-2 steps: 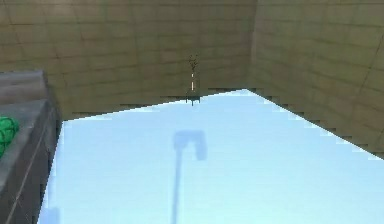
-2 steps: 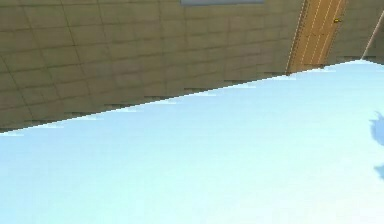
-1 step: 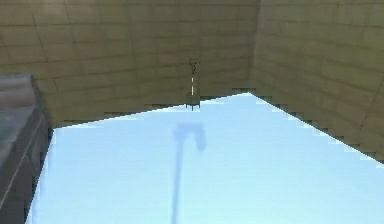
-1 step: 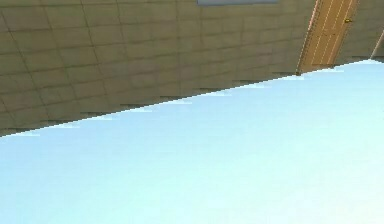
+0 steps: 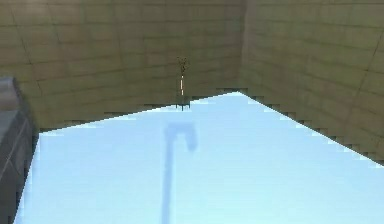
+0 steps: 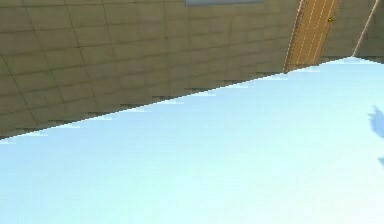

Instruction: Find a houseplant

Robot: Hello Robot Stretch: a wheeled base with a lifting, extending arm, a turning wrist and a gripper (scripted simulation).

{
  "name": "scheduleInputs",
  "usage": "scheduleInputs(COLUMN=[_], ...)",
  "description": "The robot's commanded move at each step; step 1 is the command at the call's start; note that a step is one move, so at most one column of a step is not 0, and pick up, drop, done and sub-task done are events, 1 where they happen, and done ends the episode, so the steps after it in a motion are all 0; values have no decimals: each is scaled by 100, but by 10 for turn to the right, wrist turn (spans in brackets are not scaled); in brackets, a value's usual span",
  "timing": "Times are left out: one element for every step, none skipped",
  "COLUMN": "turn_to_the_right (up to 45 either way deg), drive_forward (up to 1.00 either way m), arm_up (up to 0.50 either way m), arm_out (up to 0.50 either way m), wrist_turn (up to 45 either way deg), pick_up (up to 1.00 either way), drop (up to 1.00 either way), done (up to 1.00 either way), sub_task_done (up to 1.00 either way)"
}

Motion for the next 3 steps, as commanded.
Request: scheduleInputs(turn_to_the_right=[0,0,0], drive_forward=[100,95,0], arm_up=[0,0,0], arm_out=[0,0,0], wrist_turn=[0,0,0], pick_up=[0,0,0], drop=[0,0,0], done=[0,0,100], sub_task_done=[0,0,0])
